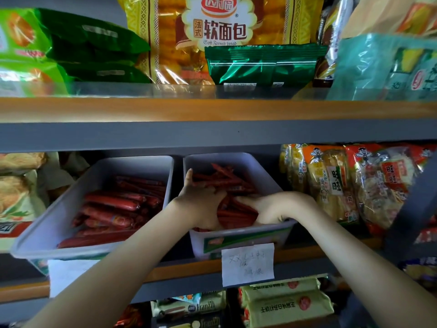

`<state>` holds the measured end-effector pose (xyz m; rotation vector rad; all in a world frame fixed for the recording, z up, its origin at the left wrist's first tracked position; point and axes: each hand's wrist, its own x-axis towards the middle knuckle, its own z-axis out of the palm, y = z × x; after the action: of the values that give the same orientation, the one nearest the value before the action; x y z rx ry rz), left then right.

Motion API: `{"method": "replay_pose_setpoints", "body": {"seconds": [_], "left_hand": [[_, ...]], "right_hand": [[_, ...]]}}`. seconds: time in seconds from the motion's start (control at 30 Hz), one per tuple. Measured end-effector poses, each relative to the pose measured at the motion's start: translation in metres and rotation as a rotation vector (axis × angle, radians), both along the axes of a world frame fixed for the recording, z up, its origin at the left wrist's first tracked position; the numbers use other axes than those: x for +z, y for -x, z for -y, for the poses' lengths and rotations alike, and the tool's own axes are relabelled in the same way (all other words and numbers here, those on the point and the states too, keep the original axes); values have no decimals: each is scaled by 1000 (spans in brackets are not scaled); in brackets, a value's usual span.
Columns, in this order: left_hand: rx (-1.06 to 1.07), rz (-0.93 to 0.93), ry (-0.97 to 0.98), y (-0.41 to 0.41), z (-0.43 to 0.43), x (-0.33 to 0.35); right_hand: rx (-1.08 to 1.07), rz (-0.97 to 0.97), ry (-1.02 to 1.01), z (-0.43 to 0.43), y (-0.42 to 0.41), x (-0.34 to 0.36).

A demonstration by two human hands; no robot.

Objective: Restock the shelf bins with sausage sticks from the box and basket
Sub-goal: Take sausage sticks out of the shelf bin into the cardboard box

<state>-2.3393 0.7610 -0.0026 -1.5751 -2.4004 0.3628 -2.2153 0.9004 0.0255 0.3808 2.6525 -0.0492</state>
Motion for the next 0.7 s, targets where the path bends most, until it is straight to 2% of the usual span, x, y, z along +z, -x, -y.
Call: {"method": "replay_pose_setpoints", "body": {"seconds": [0.17, 0.3, 0.4, 0.5, 0.6, 0.7], "left_hand": [[87, -39, -49, -16, 5, 3], [177, 51, -138, -21, 15, 9], [203, 92, -251, -21, 29, 15], [245, 49, -302, -19, 52, 18], [284, 62, -359, -11, 82, 13], [326, 181, -372, 2, 107, 12]], "right_hand": [[46, 1, 9, 1, 6, -4], [29, 3, 5, -3, 12, -15], [25, -118, 29, -7, 13, -17], [68, -199, 47, -11, 12, -21], [178, -290, 82, -6, 17, -20], [243, -349, 163, 10, 24, -5]]}}
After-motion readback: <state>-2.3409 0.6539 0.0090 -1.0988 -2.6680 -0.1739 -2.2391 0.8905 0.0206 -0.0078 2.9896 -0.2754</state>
